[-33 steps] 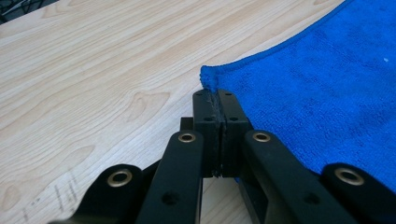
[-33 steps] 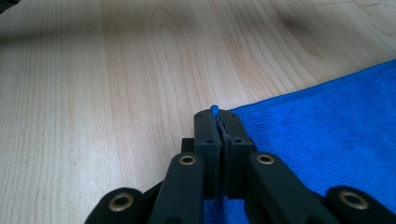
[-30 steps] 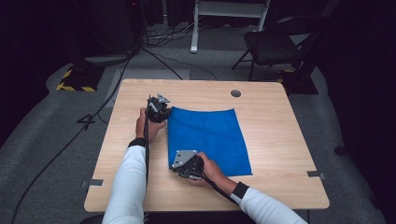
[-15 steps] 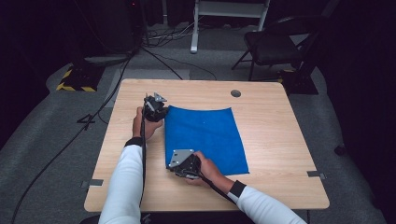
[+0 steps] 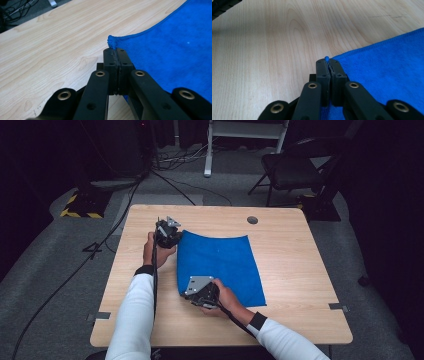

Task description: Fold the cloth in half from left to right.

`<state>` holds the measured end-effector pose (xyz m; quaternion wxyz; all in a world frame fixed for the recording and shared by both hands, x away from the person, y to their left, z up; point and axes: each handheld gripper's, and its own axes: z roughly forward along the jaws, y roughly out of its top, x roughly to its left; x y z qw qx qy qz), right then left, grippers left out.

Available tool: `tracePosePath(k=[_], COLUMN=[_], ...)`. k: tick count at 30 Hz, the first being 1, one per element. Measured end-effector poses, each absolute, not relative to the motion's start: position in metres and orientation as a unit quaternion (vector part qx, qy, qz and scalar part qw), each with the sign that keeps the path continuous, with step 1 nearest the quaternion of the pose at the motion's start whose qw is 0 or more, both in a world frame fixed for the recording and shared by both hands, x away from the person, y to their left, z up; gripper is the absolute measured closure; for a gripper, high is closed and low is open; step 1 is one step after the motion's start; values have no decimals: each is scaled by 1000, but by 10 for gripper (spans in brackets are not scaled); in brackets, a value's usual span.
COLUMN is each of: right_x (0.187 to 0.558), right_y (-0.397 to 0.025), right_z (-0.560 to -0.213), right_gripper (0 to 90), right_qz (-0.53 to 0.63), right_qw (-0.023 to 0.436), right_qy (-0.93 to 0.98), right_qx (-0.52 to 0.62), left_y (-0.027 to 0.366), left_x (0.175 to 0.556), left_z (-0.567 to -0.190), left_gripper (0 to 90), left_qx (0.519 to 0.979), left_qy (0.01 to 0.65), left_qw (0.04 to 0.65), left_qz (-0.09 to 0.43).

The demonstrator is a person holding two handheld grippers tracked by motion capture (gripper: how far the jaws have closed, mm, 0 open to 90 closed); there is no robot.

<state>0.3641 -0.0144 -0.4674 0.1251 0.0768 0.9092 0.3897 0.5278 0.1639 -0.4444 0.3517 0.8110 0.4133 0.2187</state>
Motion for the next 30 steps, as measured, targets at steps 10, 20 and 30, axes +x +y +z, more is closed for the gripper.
tracePosePath(k=[10, 20, 30], right_x=[362, 360, 364], right_y=[-42, -71, -95], right_z=[-449, -436, -441], right_gripper=[880, 880, 880], right_qz=[403, 419, 418], right_qw=[148, 167, 172], right_qy=[899, 885, 882], right_qx=[92, 114, 135], left_y=[137, 116, 101], left_x=[528, 529, 530], left_z=[-428, -421, -417], left_gripper=[887, 886, 886], left_qx=[811, 816, 819], left_qy=[393, 377, 366], left_qw=[369, 373, 374], left_qz=[228, 231, 235])
